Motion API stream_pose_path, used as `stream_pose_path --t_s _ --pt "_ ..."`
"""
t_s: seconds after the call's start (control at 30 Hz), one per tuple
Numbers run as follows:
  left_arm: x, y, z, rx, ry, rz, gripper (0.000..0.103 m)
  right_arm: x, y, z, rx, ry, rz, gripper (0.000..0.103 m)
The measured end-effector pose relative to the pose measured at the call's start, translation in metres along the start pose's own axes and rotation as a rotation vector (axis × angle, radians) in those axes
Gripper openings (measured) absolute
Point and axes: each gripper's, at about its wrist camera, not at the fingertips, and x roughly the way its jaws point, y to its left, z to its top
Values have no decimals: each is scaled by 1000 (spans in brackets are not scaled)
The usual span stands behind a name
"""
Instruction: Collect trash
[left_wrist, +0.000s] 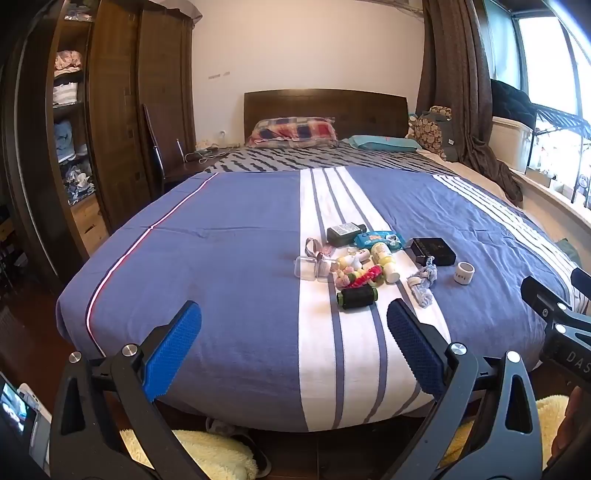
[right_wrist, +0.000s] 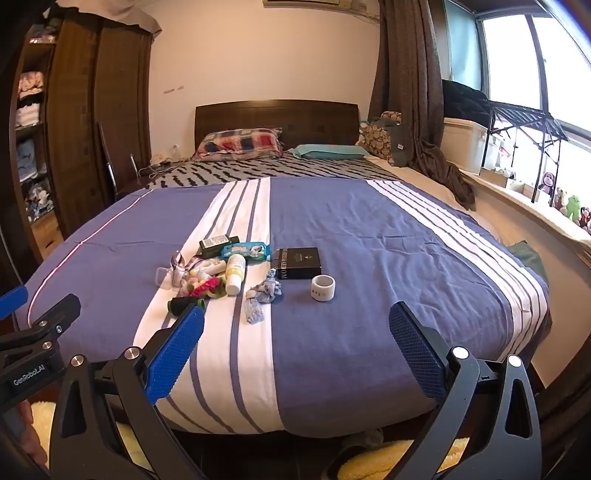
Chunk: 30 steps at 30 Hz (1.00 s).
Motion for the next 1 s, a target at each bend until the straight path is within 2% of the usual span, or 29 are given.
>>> stream_pose_path --t_s 1.0 --pt "-11 3 6 -2 -27 3 95 -7 5 4 1 -17 25 100"
